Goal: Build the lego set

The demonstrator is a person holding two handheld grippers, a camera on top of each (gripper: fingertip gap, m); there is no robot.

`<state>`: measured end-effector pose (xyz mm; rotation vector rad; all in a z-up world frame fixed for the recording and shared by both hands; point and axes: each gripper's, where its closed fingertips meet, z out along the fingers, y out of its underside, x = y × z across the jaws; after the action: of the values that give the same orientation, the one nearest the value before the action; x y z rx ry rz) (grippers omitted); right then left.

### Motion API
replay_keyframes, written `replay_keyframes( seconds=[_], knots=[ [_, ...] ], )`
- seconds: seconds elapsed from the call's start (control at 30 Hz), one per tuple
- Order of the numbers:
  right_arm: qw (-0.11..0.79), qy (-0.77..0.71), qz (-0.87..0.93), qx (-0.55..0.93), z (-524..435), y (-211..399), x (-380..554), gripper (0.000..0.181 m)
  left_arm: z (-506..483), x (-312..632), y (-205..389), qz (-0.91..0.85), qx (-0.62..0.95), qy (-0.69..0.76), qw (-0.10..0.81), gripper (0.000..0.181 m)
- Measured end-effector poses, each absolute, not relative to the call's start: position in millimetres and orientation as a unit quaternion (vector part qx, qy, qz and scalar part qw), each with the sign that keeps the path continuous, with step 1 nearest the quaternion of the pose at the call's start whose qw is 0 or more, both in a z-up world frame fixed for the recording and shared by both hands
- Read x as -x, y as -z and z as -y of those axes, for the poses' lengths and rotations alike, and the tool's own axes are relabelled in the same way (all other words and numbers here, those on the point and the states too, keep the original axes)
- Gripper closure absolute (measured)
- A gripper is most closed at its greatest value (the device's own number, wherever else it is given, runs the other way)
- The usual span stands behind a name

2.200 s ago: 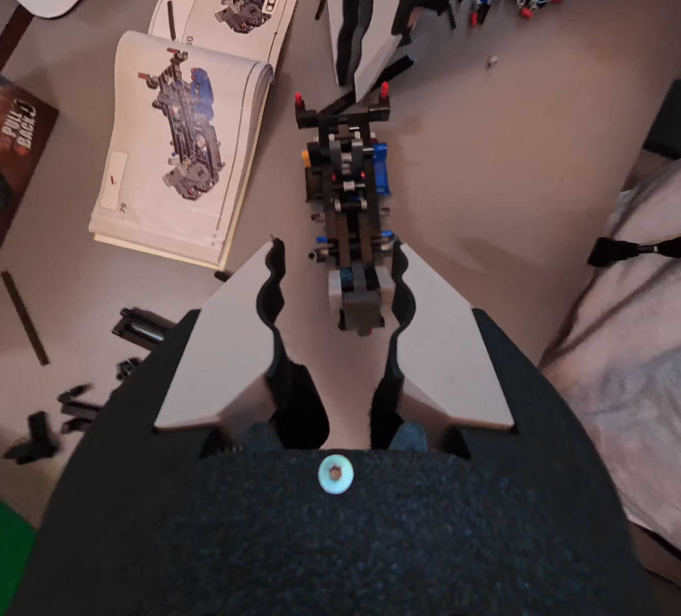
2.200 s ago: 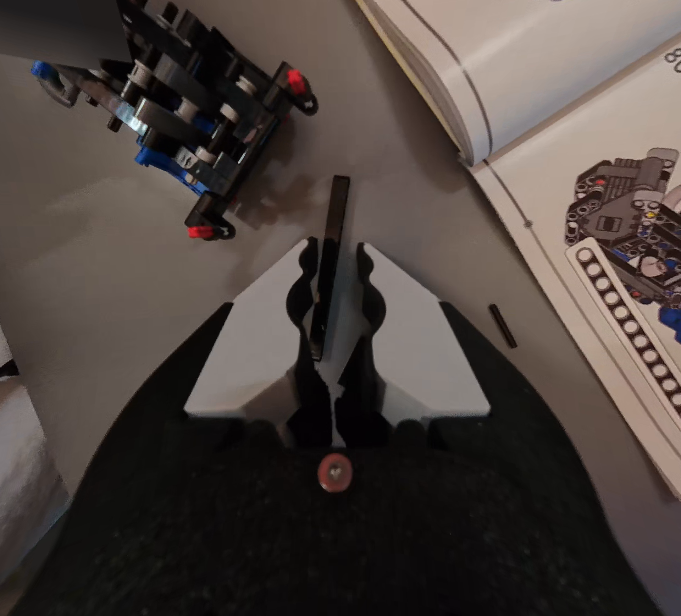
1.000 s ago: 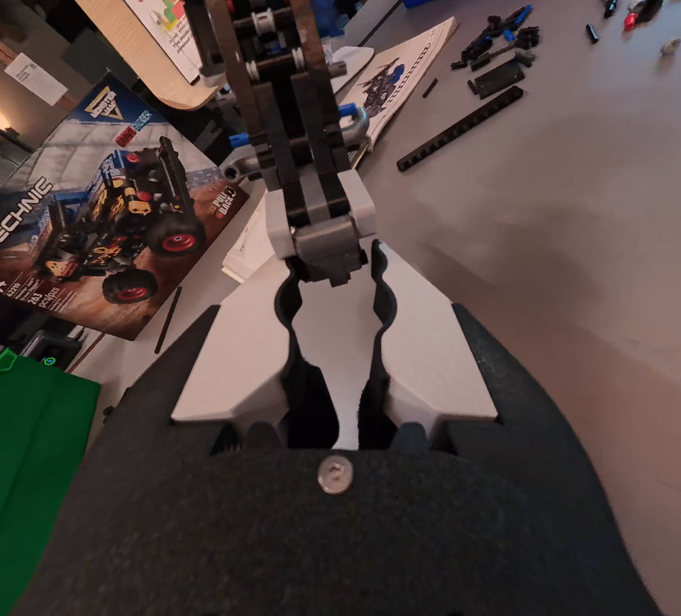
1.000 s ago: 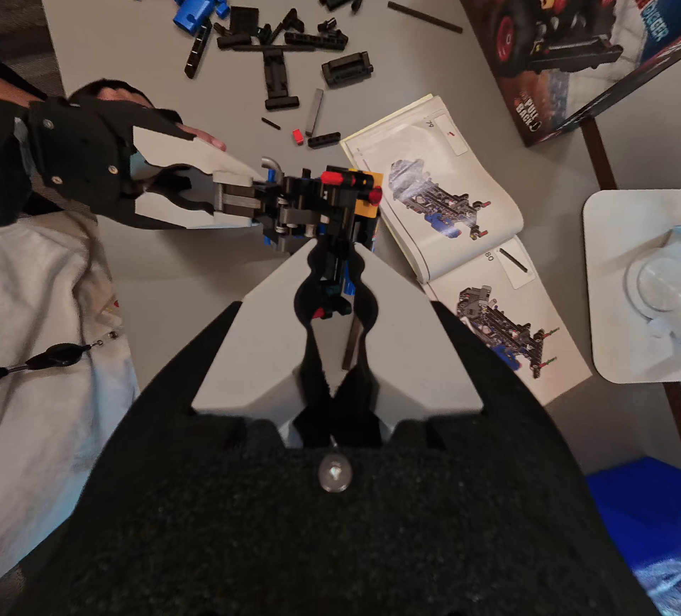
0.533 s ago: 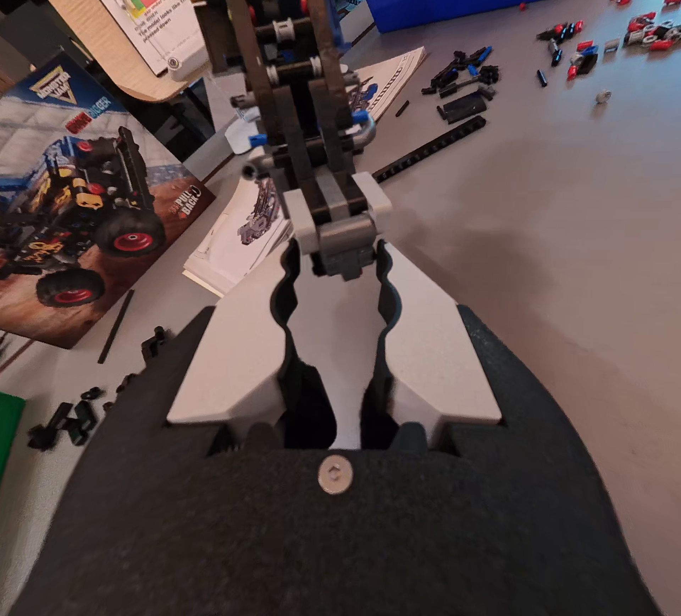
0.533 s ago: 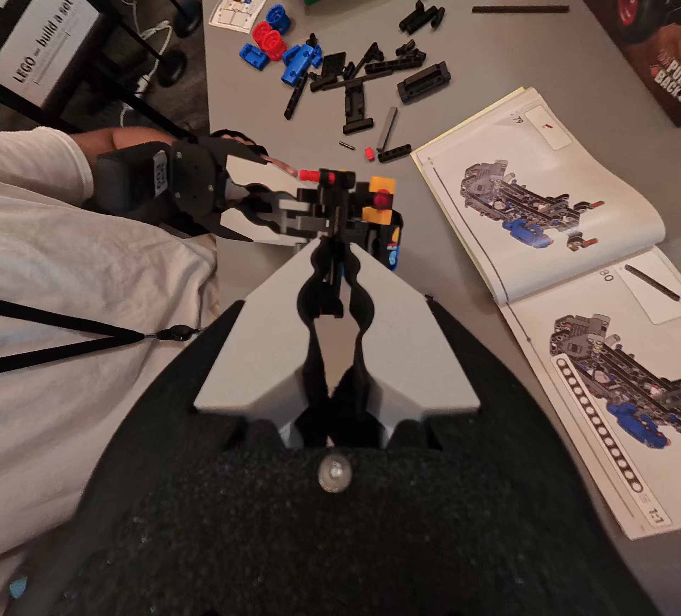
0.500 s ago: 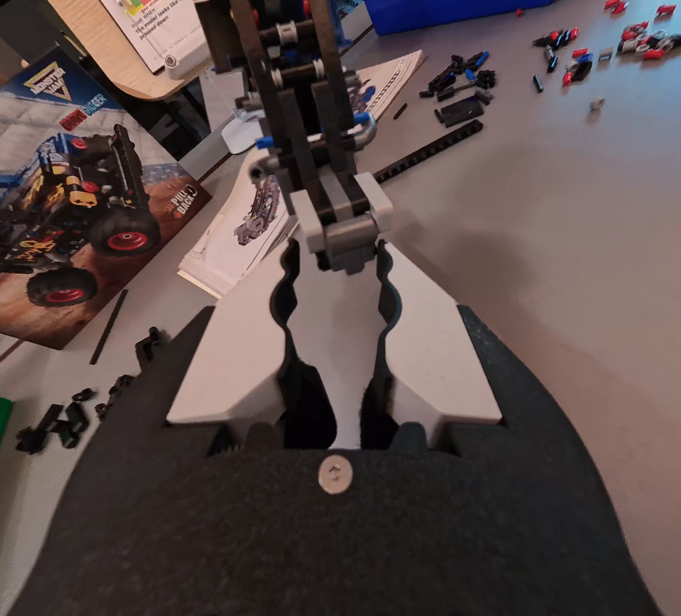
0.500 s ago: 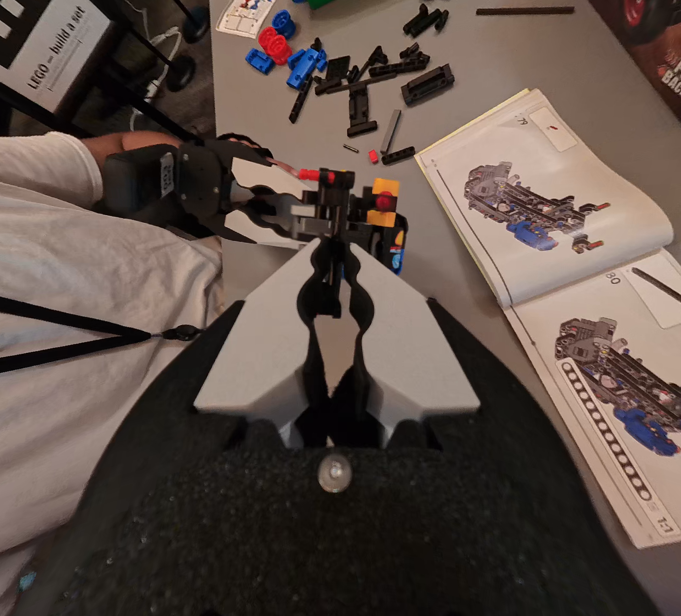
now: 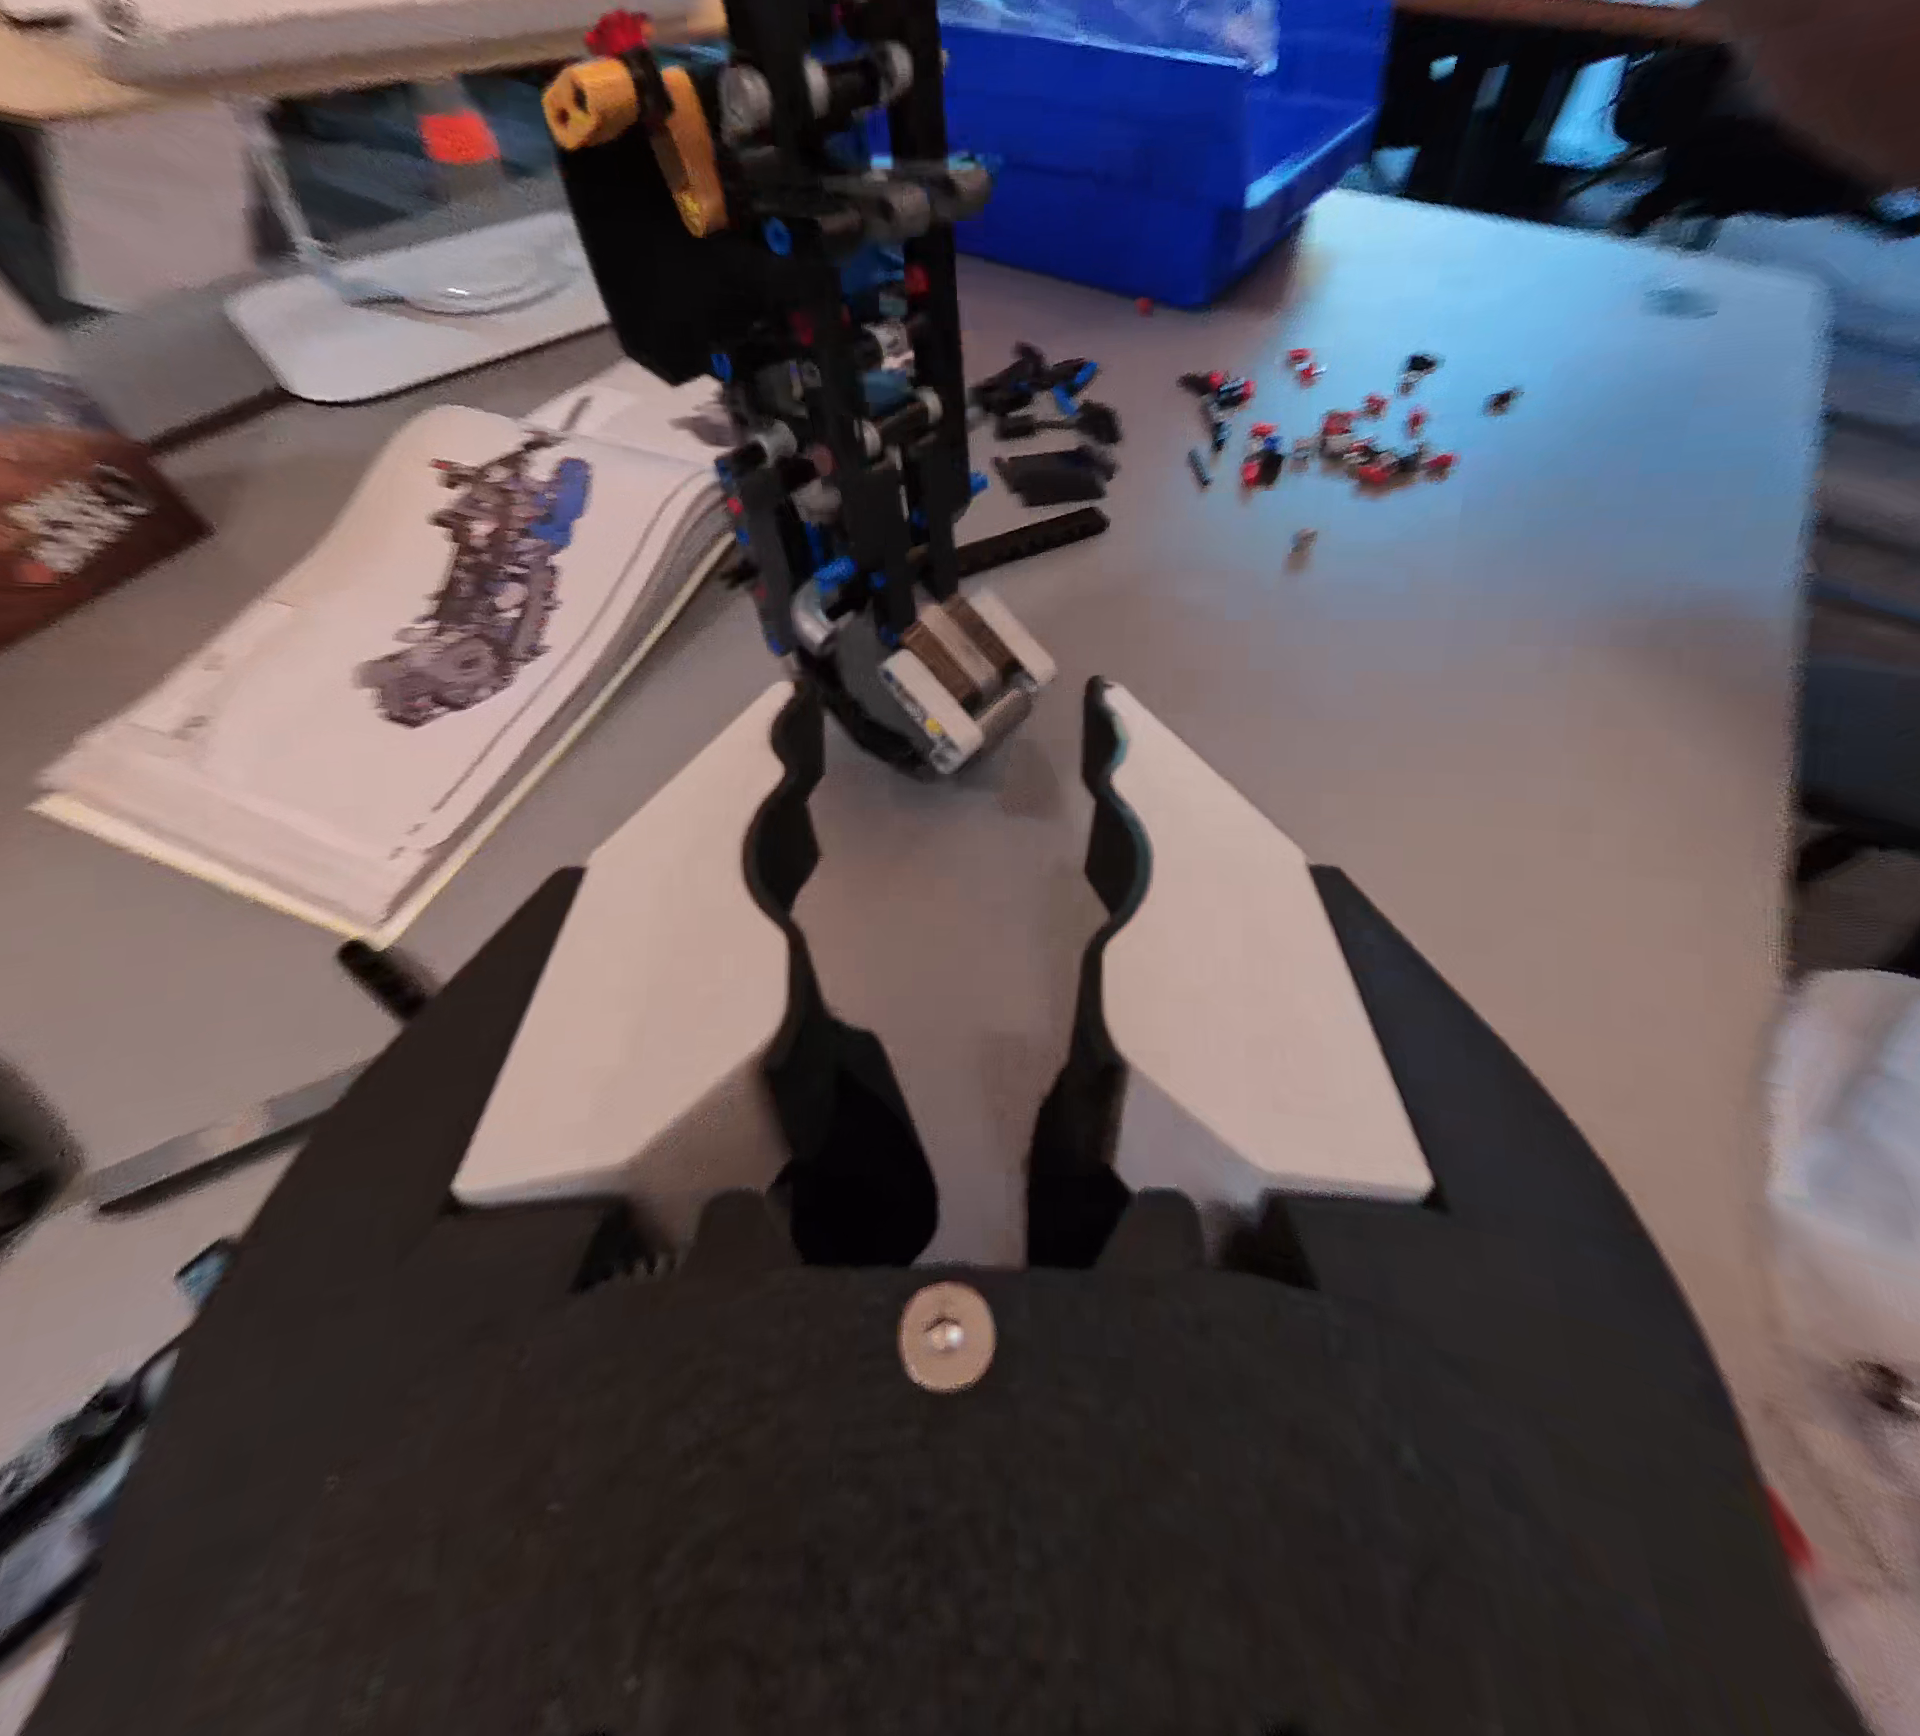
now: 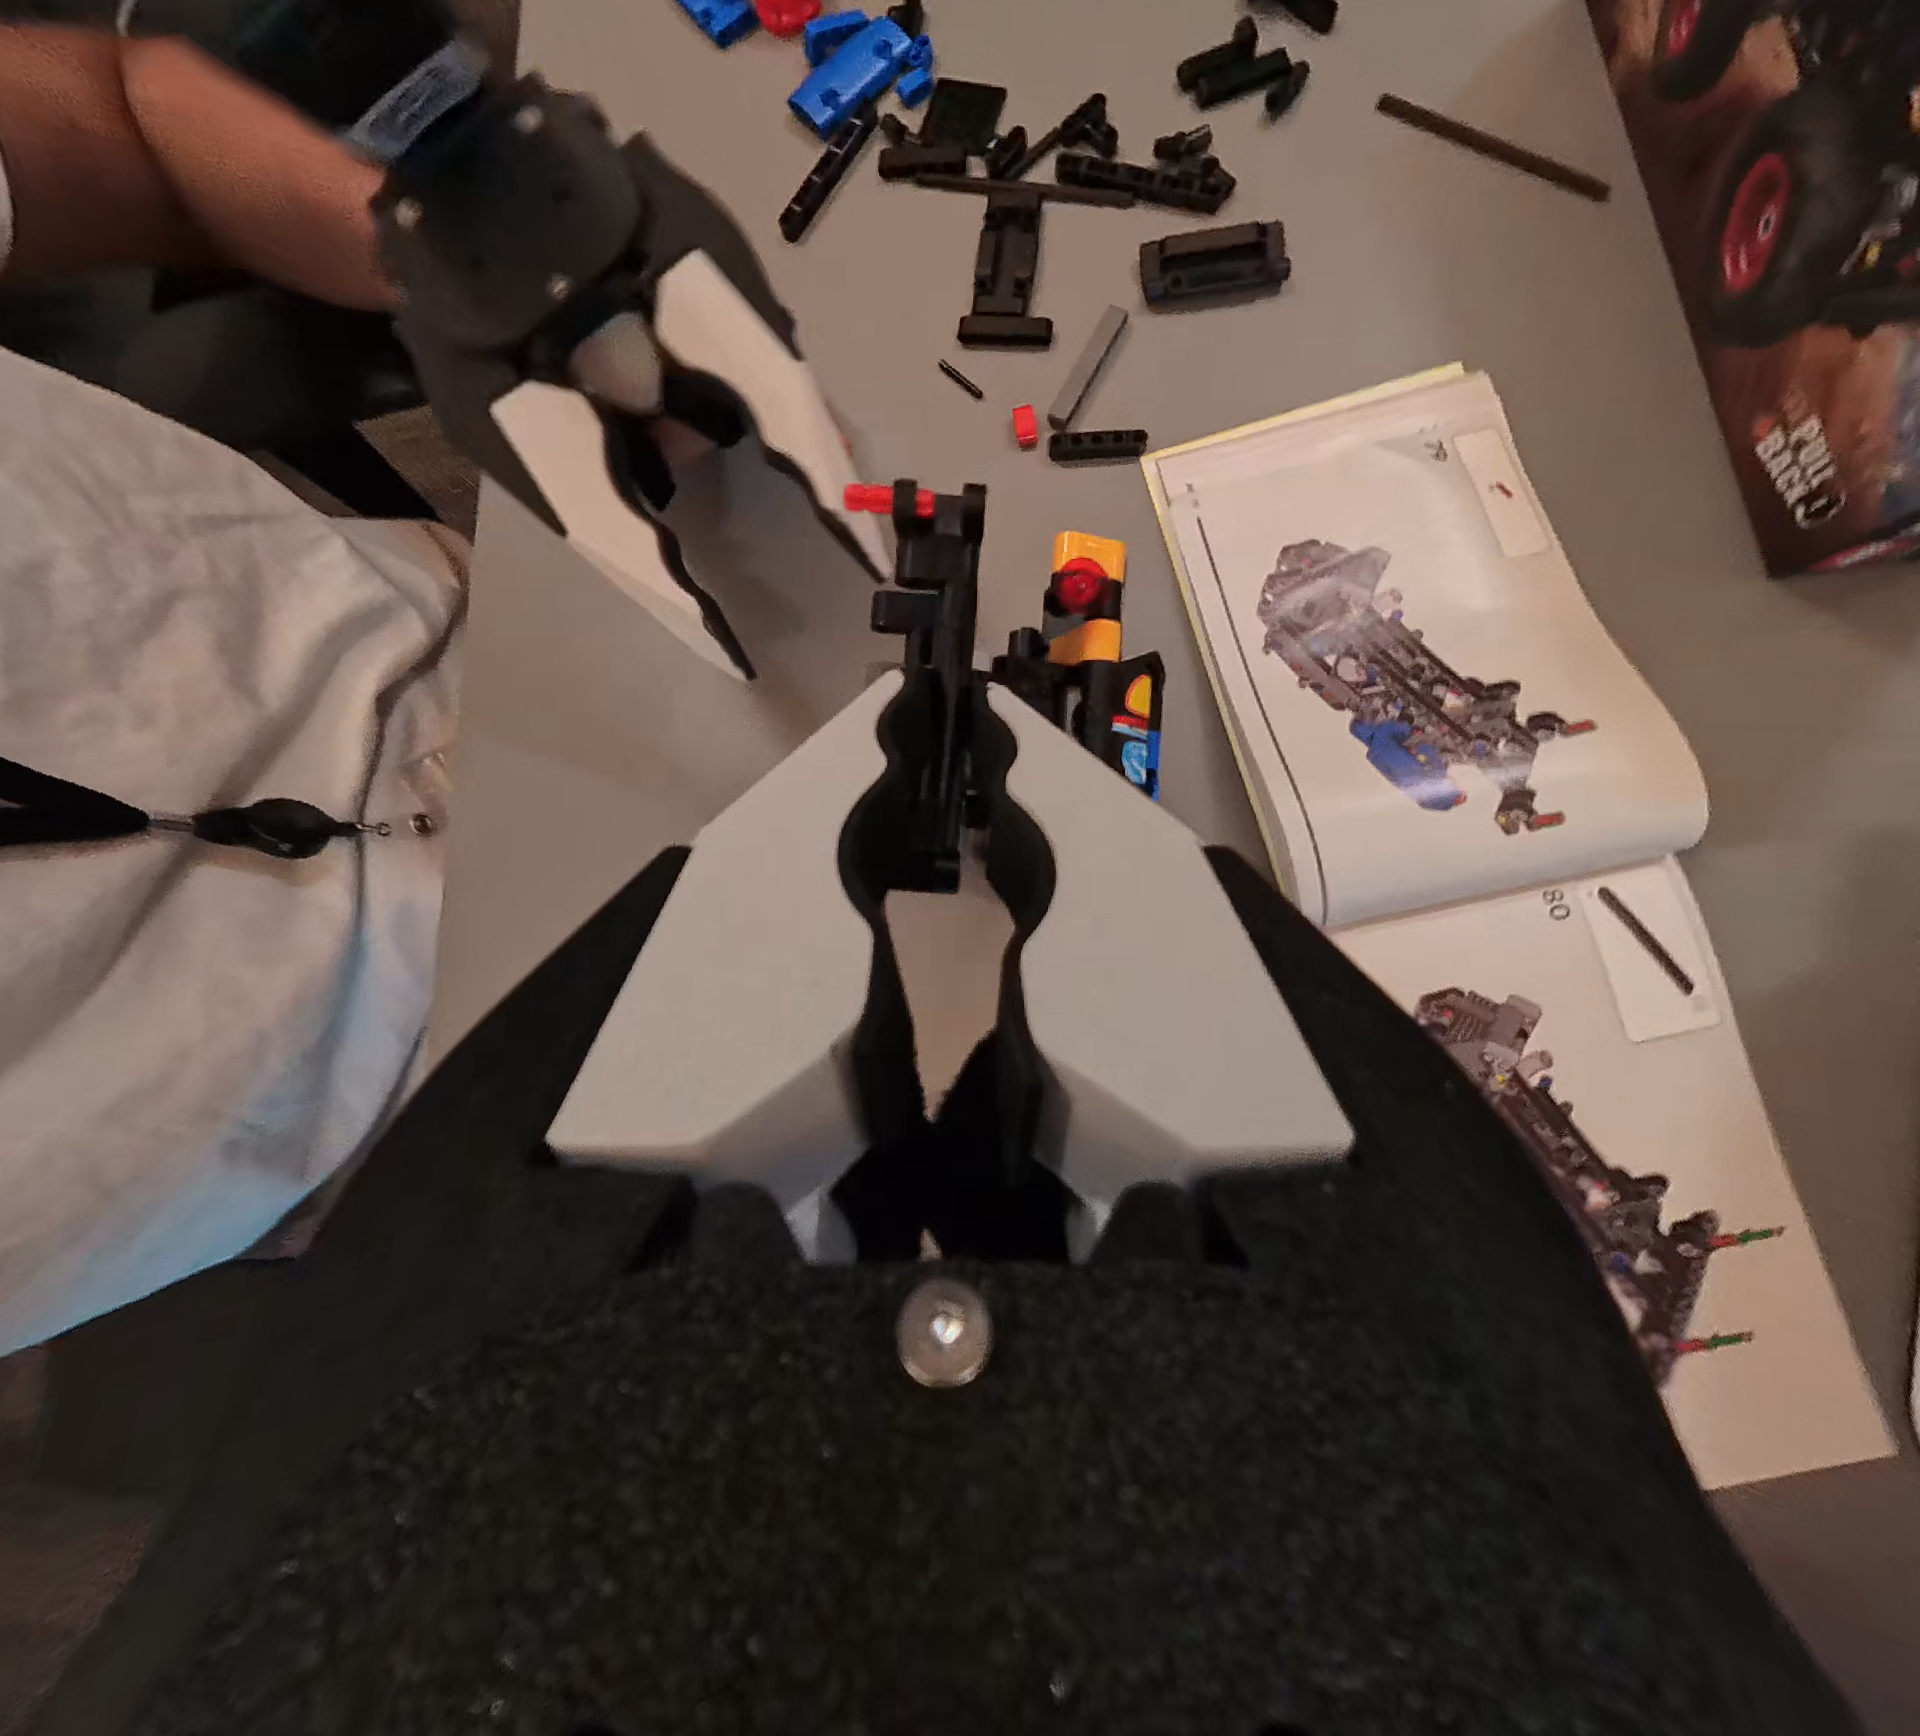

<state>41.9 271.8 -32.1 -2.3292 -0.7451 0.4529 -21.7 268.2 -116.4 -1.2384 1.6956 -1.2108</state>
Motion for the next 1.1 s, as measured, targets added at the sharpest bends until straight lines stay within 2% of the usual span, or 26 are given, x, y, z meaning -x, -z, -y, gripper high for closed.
replay_keyframes(
  seconds=[0.07,0.23,0.3,0.33,0.47,0.57,0.73,0.87,0.93,1.03,1.1],
  knots=[
    [0.325,-0.158,0.304,0.881,-270,32,-35,0.175,-266,16,114,-0.669,0.47,0.497,0.29,0.125],
    [0.334,-0.131,0.344,0.868,-263,32,-24,0.175,-281,-13,94,-0.683,0.432,0.527,0.262,0.101],
    [0.343,-0.121,0.362,0.858,-261,31,-19,0.176,-276,-17,97,-0.7,0.412,0.543,0.213,0.085],
    [0.347,-0.118,0.369,0.854,-259,31,-17,0.176,-272,-18,100,-0.708,0.403,0.547,0.191,0.083],
    [0.36,-0.113,0.382,0.844,-257,29,-8,0.175,-249,-13,98,-0.713,0.335,0.602,0.129,0.097],
    [0.37,-0.129,0.393,0.832,-253,29,3,0.176,-243,-18,93,-0.705,0.319,0.614,0.154,0.128],
    [0.399,-0.116,0.371,0.831,-256,26,9,0.174,-247,-17,92,-0.691,0.32,0.621,0.185,0.13],
    [0.481,-0.041,0.328,0.812,-259,5,14,0.152,-260,-18,91,-0.677,0.344,0.602,0.248,0.131],
    [0.54,-0.013,0.293,0.789,-253,-8,27,0.152,-268,-18,89,-0.682,0.344,0.572,0.299,0.13],
    [0.593,0.047,0.248,0.764,-247,5,49,0.153,-276,-18,90,-0.697,0.331,0.512,0.378,0.131],
    [0.613,0.111,0.272,0.734,-242,15,64,0.154,-271,-13,92,-0.714,0.303,0.494,0.393,0.131]
  ],
)
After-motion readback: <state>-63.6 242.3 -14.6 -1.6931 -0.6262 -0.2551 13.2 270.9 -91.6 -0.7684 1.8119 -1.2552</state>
